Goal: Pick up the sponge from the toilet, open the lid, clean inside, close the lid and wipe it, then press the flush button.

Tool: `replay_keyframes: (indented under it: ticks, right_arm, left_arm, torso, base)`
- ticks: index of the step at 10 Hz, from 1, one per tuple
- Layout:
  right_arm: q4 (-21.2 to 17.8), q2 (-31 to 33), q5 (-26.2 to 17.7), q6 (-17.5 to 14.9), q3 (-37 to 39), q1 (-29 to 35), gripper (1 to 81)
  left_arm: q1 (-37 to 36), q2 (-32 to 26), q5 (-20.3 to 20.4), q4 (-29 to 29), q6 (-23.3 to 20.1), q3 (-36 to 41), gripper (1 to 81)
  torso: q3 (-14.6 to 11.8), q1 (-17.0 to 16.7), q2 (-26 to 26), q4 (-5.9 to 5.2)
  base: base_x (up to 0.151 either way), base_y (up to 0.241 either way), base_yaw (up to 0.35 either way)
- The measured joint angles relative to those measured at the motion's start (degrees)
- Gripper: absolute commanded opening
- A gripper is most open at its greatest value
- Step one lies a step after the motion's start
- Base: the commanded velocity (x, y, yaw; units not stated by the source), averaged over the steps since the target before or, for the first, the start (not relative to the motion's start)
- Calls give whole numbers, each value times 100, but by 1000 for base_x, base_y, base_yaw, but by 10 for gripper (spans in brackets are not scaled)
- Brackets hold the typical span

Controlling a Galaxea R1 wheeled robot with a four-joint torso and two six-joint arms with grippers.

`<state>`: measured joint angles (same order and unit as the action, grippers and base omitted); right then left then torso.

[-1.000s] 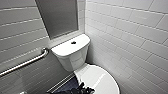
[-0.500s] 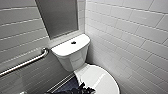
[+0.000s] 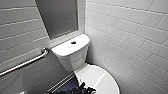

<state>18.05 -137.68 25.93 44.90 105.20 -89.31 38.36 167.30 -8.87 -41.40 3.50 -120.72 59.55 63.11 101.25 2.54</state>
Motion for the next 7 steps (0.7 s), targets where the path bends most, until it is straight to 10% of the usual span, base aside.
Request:
replay_keyframes:
  ticks: [7]
  right_arm:
    - [0, -9, 0, 17, 6, 20, 10]
  left_arm:
    - [16, 139, 30, -140, 105, -216, 811]
  torso:
    - [0, 0, 0, 0]
  base:
    - [0, 0, 0]
